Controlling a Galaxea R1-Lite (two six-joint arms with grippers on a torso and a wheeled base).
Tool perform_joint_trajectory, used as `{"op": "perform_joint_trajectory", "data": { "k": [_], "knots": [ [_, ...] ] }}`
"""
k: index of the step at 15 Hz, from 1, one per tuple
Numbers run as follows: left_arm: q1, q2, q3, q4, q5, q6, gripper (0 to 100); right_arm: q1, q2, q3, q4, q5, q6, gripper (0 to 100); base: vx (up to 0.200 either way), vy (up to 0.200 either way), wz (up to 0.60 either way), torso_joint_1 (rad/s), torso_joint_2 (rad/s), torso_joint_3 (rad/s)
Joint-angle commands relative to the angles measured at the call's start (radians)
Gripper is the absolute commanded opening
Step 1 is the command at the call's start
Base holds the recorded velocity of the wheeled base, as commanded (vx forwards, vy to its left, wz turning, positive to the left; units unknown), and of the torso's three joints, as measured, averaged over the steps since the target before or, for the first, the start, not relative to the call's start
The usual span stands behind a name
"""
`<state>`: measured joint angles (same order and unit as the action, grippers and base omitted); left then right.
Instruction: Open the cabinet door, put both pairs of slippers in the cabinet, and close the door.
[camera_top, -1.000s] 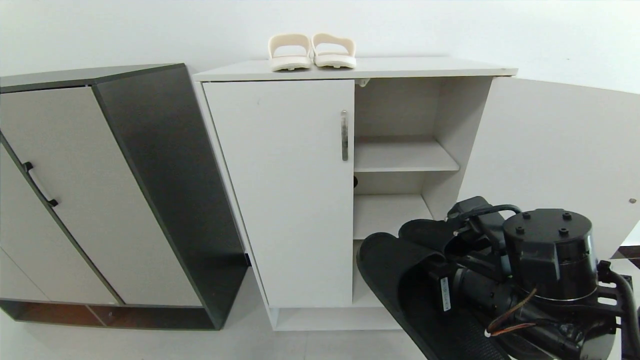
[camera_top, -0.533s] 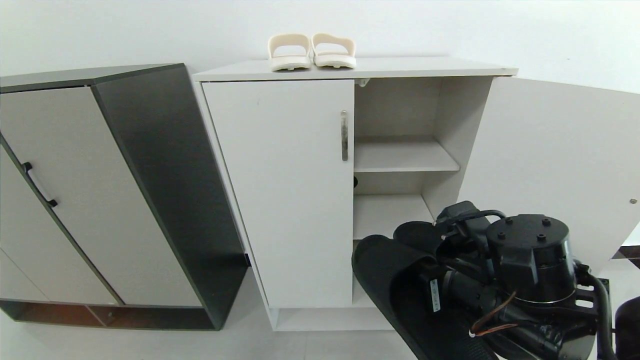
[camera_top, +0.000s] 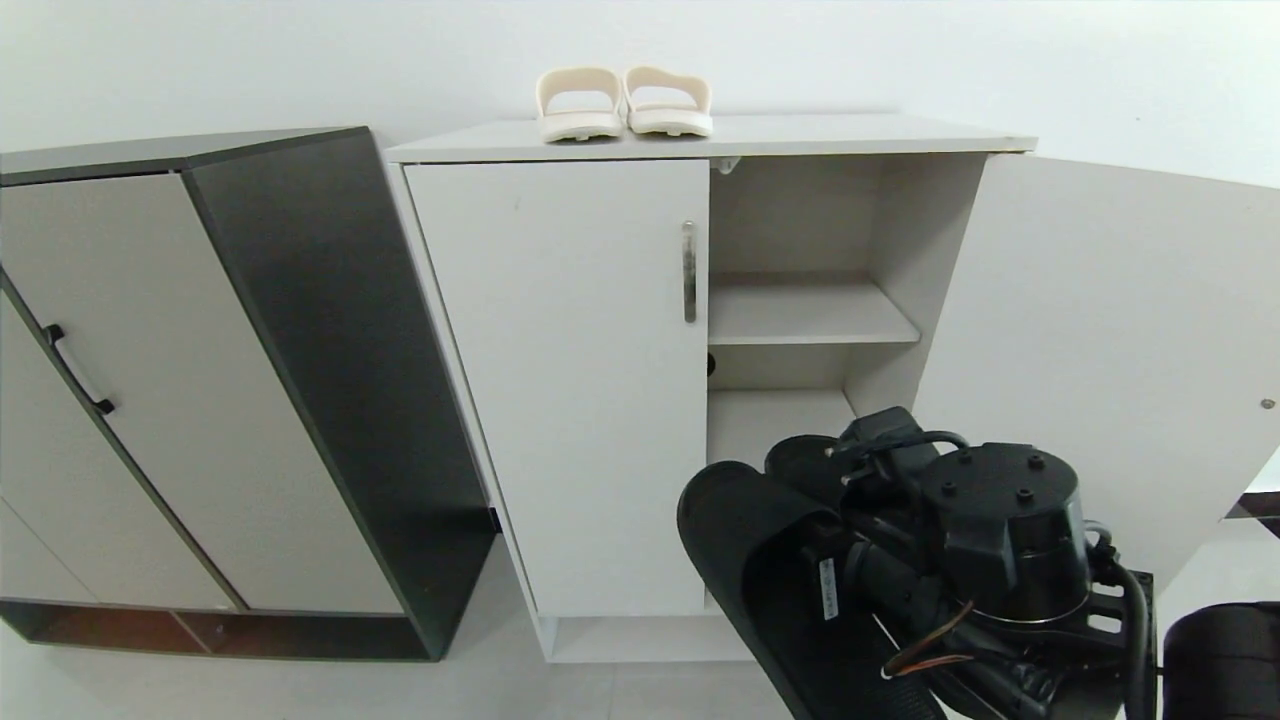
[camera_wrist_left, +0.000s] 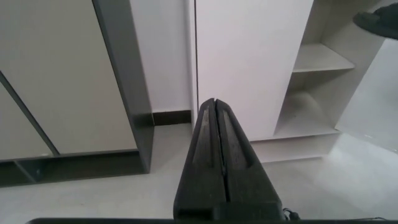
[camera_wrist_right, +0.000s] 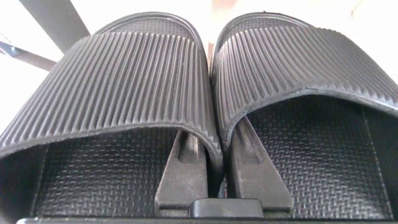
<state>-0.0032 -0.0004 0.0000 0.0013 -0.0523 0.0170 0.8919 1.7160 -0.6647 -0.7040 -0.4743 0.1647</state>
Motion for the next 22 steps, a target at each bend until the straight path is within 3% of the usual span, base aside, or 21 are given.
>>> {"op": "perform_joint_trajectory", "data": {
  "k": [1,6,9,12,22],
  "knots": [
    [0.0,0.003,0.0,0.0,0.0,0.0,0,0.004,0.044,-0.001,-0.005,-0.001,0.001,0,0.0,-0.2,0.0,0.007,0.0,-0.002],
    [0.0,0.002,0.0,0.0,0.0,0.0,0,0.018,0.076,-0.027,-0.009,-0.015,0.036,0,0.0,-0.2,0.0,0.006,0.0,0.002],
    [0.0,0.003,0.0,-0.001,0.0,0.0,0,0.022,0.205,-0.147,-0.008,-0.122,0.11,0,0.0,0.0,0.0,0.0,0.0,0.0],
    [0.0,0.003,0.0,0.0,0.0,0.0,0,0.013,0.318,-0.233,0.0,-0.162,0.128,0,0.0,0.0,0.0,0.0,0.0,0.0],
    [0.0,0.002,0.0,0.0,0.0,0.0,0,-0.005,0.45,-0.28,-0.002,-0.168,0.157,0,0.0,0.0,0.0,0.0,0.0,0.0]
  ]
}}
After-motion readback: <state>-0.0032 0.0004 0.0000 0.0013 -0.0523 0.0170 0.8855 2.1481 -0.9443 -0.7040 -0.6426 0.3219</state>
